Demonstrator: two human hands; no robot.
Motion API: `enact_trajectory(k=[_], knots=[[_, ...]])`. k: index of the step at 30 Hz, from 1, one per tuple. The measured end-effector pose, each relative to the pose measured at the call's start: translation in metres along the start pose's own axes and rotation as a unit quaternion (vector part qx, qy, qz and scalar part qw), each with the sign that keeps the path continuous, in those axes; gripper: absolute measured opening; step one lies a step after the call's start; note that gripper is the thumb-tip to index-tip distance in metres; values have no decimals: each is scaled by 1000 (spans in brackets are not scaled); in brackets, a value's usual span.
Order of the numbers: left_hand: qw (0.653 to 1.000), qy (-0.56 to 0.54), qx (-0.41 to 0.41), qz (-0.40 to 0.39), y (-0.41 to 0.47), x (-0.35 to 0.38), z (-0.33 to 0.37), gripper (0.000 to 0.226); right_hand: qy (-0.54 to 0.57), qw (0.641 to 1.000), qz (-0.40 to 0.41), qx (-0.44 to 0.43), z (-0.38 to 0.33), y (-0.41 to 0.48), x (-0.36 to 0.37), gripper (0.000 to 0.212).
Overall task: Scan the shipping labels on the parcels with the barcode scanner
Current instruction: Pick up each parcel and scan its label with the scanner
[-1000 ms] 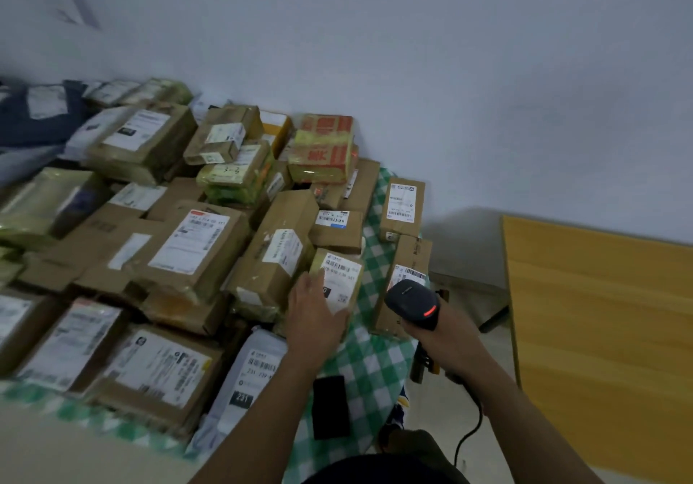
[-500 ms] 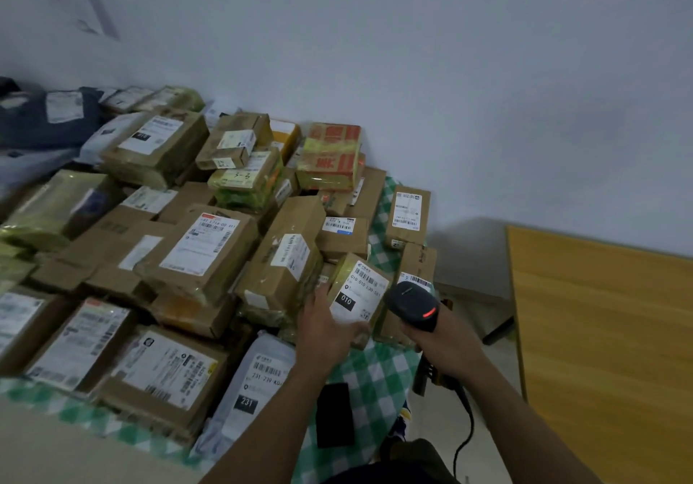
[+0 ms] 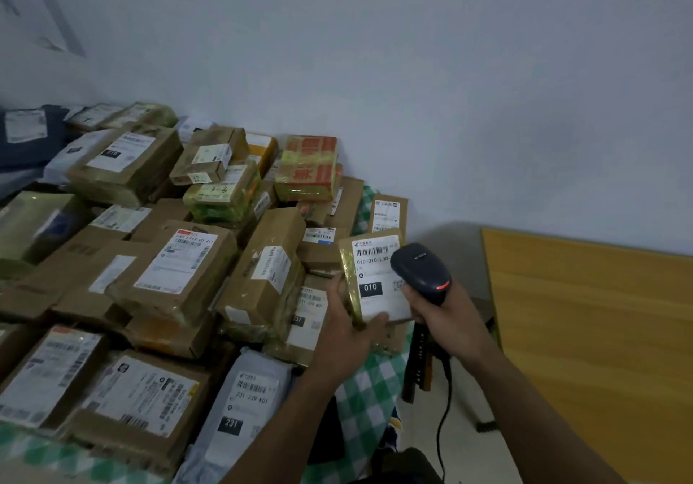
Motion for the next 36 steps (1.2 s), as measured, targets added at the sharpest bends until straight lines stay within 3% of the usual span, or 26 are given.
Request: enact_trajectory(k=[8, 12, 18, 24, 36], knots=[[999, -21, 36, 4, 14, 3, 27, 104, -51, 998, 6, -30, -31, -9, -10, 32], [999, -20, 42, 29, 28, 3, 24, 117, -71, 997, 21, -4, -30, -17, -13, 32], [999, 28, 13, 43, 27, 4, 10, 129, -42, 998, -17, 32, -38, -39, -17, 24], [996, 81, -5, 45, 18, 3, 4, 123, -47, 996, -47, 56, -41, -52, -19, 5], [985, 161, -7, 68, -14, 12, -2, 122, -21, 994, -59, 85, -32, -81, -26, 12]])
Point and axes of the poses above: each hand's wrist, its own y-axis towards the middle knuckle, its own x-axis out of the palm, z = x × y, the point moved 1 cm from there along y, towards the middle knuckle, and after that the axes turned 1 degree about -x, right-handed, at the moved point
